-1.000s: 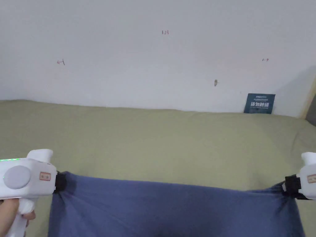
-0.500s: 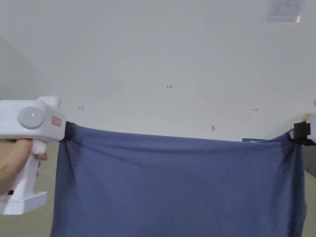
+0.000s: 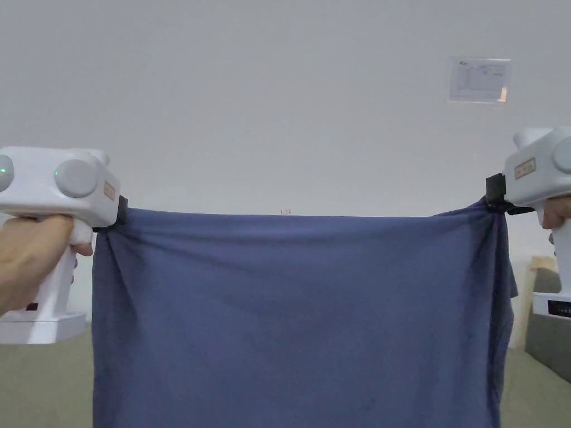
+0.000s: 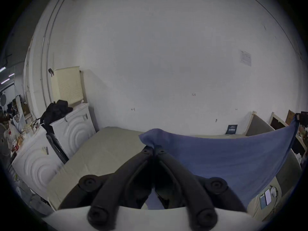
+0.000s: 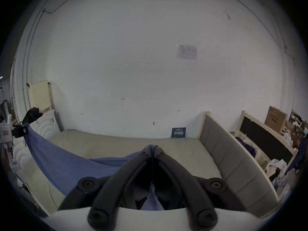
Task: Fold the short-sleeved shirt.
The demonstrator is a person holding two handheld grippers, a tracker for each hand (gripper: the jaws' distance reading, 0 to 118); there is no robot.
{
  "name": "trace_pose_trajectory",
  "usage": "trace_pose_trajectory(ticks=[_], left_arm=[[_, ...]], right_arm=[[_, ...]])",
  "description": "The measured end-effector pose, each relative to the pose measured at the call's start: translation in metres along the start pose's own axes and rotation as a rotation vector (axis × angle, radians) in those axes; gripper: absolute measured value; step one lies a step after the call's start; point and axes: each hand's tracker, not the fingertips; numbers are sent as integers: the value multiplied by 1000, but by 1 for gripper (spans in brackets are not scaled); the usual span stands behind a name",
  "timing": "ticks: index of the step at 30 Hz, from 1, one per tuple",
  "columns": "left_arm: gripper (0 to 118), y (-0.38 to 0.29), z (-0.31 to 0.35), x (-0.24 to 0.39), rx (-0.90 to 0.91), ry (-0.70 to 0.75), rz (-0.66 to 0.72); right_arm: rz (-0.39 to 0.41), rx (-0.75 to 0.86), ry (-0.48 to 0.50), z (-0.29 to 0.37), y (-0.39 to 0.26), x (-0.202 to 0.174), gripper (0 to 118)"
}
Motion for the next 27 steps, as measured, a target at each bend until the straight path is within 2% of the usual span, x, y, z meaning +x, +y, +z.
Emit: trace_pose_trajectory(ticks=[5, 14, 18, 21, 27], left_arm=[[0, 25, -47, 22, 11, 30, -61], [1, 18, -134, 45, 40, 60, -35], [0, -24, -173, 47, 0, 65, -34], [1, -64, -201, 47, -71, 68, -20], [0, -164, -237, 45, -218, 46, -87]], right_arm=[[16, 12, -48, -52, 32, -1, 0], [12, 34, -73, -131, 32, -8, 0], [37, -16, -61, -168, -7, -14, 0], [23, -54, -62, -192, -48, -20, 0], [33, -227, -24, -219, -163, -21, 0]])
